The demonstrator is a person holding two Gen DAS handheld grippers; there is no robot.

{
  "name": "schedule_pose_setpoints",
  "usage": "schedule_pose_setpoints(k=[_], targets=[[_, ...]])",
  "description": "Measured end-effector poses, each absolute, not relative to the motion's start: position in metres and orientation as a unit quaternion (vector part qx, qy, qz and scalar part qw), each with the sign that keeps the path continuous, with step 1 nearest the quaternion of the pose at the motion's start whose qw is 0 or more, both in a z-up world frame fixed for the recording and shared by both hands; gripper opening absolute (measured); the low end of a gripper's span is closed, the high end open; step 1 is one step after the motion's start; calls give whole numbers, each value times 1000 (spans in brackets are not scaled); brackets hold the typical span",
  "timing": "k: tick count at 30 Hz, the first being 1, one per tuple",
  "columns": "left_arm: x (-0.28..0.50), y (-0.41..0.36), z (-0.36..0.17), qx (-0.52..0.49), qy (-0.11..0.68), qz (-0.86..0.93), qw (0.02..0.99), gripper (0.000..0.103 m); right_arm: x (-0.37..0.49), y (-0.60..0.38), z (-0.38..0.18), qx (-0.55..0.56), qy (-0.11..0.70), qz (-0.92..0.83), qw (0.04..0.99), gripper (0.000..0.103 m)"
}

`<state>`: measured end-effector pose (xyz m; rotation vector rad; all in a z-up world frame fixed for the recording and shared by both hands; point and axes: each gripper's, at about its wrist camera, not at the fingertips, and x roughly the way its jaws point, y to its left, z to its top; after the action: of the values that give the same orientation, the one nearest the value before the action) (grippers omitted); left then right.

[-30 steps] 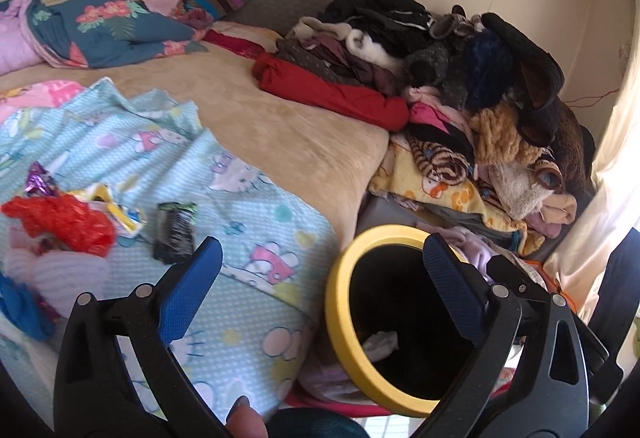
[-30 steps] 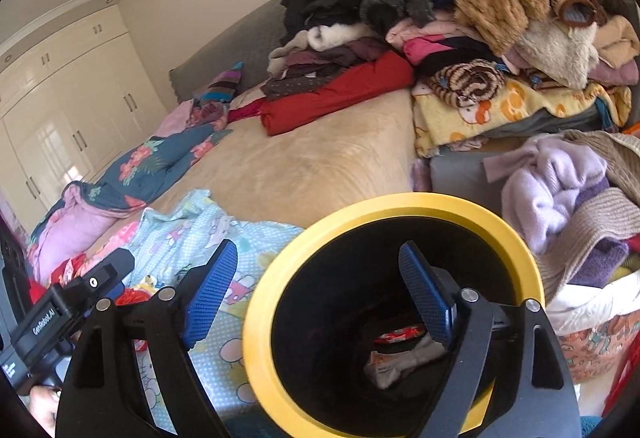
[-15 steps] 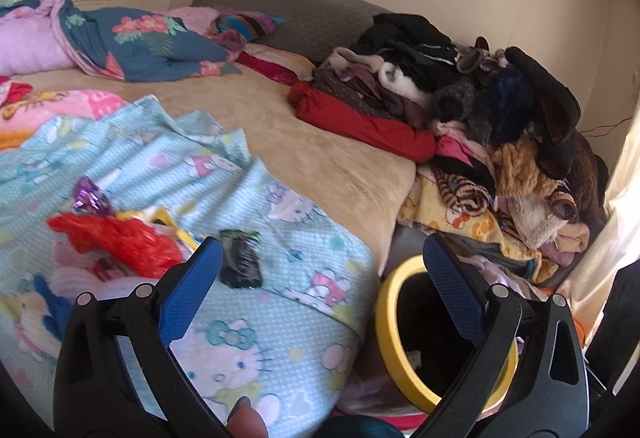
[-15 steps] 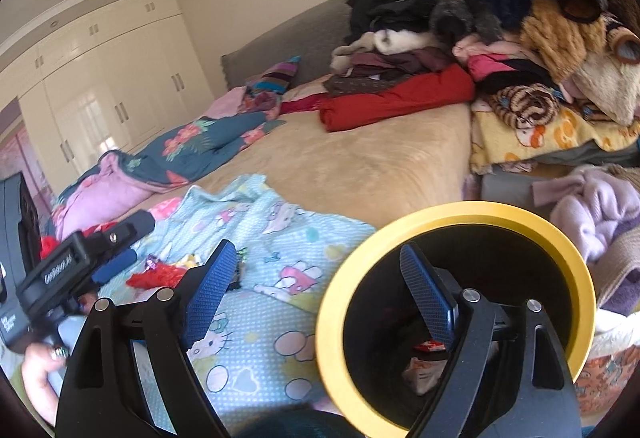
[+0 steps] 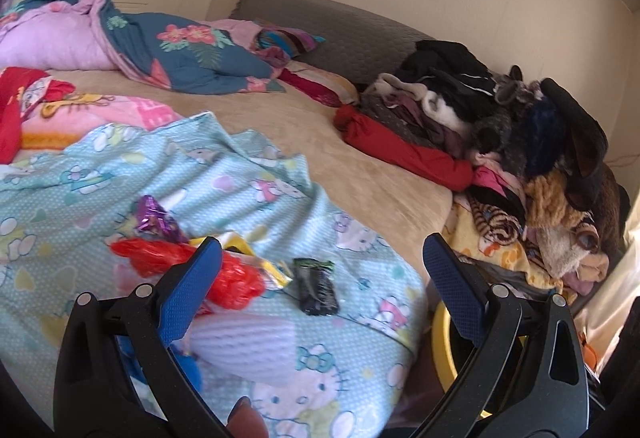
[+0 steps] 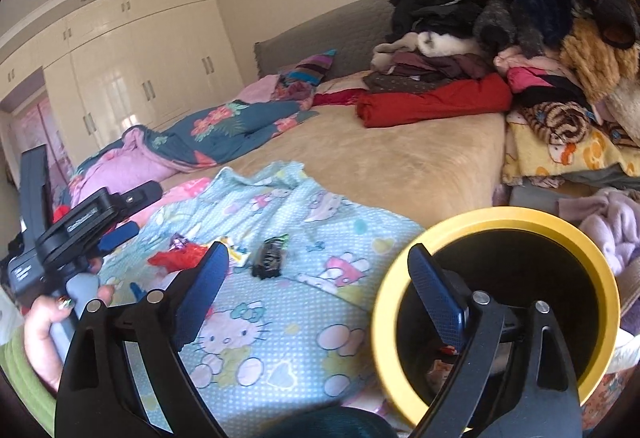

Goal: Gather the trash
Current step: 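Move both grippers back over the trash pile on the bed, then grasp the white foam net with the right gripper while the left gripper grasps the red plastic bag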

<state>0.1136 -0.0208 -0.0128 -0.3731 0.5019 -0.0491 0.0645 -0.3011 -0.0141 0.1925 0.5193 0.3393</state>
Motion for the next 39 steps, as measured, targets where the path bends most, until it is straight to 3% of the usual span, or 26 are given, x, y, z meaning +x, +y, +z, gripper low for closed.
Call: schedule_pose_setpoints(k=[12, 28, 39], targets=[[123, 40, -26, -204, 262, 37, 943, 92, 80, -234, -14, 57, 288, 247, 924, 91], [134, 103, -70, -253, 317, 67, 912, 92, 124, -168, -51, 85, 369, 286, 880, 91], [137, 124, -94, -305, 330, 54, 892, 73, 144, -137, -79, 100, 407, 313, 852, 91]])
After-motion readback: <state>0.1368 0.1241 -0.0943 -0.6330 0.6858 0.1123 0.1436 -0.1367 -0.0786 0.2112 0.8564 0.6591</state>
